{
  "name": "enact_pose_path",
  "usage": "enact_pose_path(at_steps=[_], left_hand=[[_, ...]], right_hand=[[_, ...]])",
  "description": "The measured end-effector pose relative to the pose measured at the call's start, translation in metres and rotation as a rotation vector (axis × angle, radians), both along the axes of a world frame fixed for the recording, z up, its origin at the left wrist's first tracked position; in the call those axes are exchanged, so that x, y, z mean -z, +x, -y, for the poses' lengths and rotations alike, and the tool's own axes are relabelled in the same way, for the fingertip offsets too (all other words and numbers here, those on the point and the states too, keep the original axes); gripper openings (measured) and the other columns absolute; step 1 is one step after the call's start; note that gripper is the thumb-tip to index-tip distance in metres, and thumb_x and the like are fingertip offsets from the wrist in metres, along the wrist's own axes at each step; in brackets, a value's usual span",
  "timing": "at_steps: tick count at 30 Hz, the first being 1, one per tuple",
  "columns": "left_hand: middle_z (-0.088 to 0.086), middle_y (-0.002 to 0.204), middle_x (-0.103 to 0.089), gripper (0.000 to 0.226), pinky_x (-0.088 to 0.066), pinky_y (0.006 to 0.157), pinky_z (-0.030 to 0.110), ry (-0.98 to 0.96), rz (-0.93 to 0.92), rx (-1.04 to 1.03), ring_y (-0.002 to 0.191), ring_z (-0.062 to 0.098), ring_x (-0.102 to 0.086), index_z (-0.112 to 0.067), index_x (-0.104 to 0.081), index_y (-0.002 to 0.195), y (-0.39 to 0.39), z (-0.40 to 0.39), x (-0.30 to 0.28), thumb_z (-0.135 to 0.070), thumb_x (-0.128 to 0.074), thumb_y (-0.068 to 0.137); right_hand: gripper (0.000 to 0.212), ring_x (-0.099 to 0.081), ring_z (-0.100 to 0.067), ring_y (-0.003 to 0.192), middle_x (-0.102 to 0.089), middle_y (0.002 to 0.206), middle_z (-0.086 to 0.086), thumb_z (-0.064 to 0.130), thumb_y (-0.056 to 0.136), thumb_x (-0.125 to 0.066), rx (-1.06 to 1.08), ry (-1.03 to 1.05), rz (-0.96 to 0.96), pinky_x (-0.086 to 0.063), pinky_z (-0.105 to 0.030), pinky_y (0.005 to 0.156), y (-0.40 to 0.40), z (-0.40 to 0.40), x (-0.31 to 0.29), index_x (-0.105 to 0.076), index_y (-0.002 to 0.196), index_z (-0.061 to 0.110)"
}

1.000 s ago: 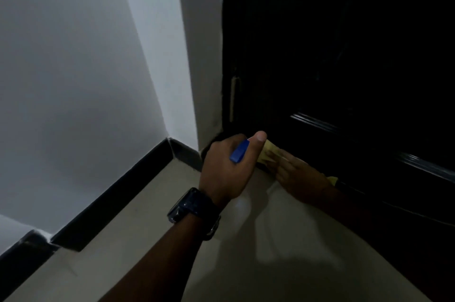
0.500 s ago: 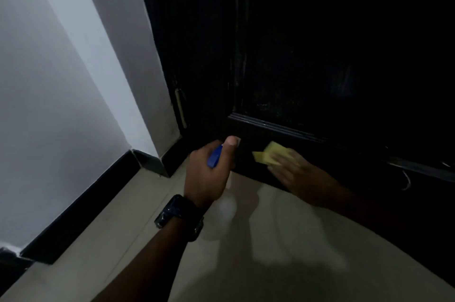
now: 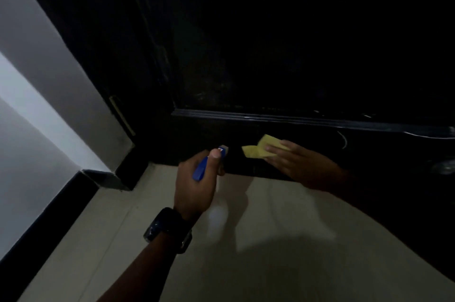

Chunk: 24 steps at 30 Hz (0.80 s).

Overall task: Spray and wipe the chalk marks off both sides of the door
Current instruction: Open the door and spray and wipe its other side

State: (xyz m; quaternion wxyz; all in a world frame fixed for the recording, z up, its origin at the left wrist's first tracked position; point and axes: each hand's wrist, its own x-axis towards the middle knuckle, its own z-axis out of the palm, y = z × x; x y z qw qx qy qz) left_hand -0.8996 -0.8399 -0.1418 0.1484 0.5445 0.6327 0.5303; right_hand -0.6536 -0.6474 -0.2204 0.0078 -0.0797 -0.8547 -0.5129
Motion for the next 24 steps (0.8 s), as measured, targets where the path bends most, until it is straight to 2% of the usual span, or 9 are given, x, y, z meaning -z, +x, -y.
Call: enact_pose_path(at_steps=[4,6,8,11,14,17,19,22,24], left_hand=[[0.004,0.066,-0.064,0.077,-0.050,0.060,0.041,0.032,0.079,0.183,0.063,0.020,-0.064,-0.004,-0.067,0.074,0.032,-0.041,0.010,-0.071,-0.037,0.096],[0.008,0.070,-0.066,0.078,-0.052,0.063,0.043,0.058,0.101,0.274,0.067,0.023,-0.066,-0.001,-0.068,0.077,0.047,-0.057,0.019,-0.071,-0.038,0.096],[0.007,0.071,-0.066,0.080,-0.053,0.065,0.043,0.084,0.113,0.325,0.068,0.021,-0.067,0.000,-0.068,0.079,0.061,-0.069,0.025,-0.071,-0.037,0.096],[0.005,0.073,-0.067,0.079,-0.054,0.069,0.041,0.125,0.155,0.338,0.068,0.018,-0.067,-0.003,-0.064,0.072,0.081,-0.081,0.023,-0.073,-0.036,0.096],[0.007,0.074,-0.068,0.081,-0.054,0.069,0.041,0.139,0.197,0.349,0.069,0.020,-0.068,-0.001,-0.065,0.073,0.089,-0.085,0.022,-0.073,-0.037,0.095],[0.007,0.072,-0.068,0.082,-0.055,0.071,0.043,0.153,0.202,0.359,0.069,0.022,-0.068,-0.001,-0.067,0.074,0.084,-0.082,0.019,-0.075,-0.038,0.094],[0.007,0.068,-0.067,0.081,-0.054,0.071,0.042,0.166,0.183,0.356,0.068,0.022,-0.067,-0.002,-0.068,0.076,0.078,-0.078,0.013,-0.074,-0.037,0.094],[0.006,0.067,-0.065,0.076,-0.055,0.074,0.035,0.197,0.196,0.356,0.070,0.022,-0.067,-0.006,-0.069,0.077,0.065,-0.075,-0.001,-0.073,-0.037,0.095],[0.010,0.067,-0.066,0.075,-0.053,0.070,0.033,0.230,0.193,0.342,0.068,0.022,-0.066,-0.004,-0.068,0.076,0.061,-0.073,-0.012,-0.069,-0.037,0.097]], right_hand=[[0.066,0.014,-0.036,0.152,-0.017,0.163,-0.014,0.022,0.097,-0.032,0.154,0.024,0.062,0.013,-0.059,0.121,0.123,0.004,-0.004,-0.007,0.155,0.003],[0.061,0.015,-0.035,0.152,-0.022,0.163,-0.011,0.022,0.100,-0.029,0.235,0.001,0.080,0.011,-0.061,0.121,0.168,0.009,-0.011,-0.010,0.155,0.003],[0.056,0.002,-0.033,0.155,-0.032,0.161,-0.009,0.016,0.100,-0.030,0.281,-0.078,0.045,-0.001,-0.063,0.122,0.197,0.015,-0.023,-0.025,0.154,0.005],[0.053,-0.019,-0.032,0.153,-0.038,0.160,-0.005,0.013,0.099,-0.034,0.296,-0.137,0.033,-0.019,-0.064,0.117,0.203,0.023,-0.038,-0.032,0.151,0.008],[0.046,-0.051,-0.028,0.135,-0.052,0.149,-0.002,0.014,0.095,-0.038,0.260,-0.194,-0.098,-0.050,-0.050,0.098,0.184,0.031,-0.039,-0.044,0.141,0.011],[0.037,-0.062,-0.029,0.100,-0.067,0.122,-0.008,0.014,0.089,-0.042,0.267,-0.273,-0.329,-0.053,-0.038,0.073,0.153,0.034,-0.037,-0.053,0.124,0.006],[0.033,-0.062,-0.033,0.088,-0.066,0.108,-0.015,0.011,0.086,-0.043,0.267,-0.395,-0.522,-0.053,-0.038,0.072,0.132,0.034,-0.037,-0.055,0.116,0.003],[0.029,-0.063,-0.036,0.088,-0.056,0.111,-0.017,0.002,0.083,-0.050,0.375,-0.719,-1.021,-0.057,-0.039,0.075,0.102,0.051,-0.038,-0.056,0.111,0.004],[0.023,-0.060,-0.031,0.090,-0.051,0.115,-0.018,-0.004,0.085,-0.060,0.433,-0.798,-1.375,-0.050,-0.033,0.075,0.082,0.059,-0.047,-0.058,0.108,0.000]])
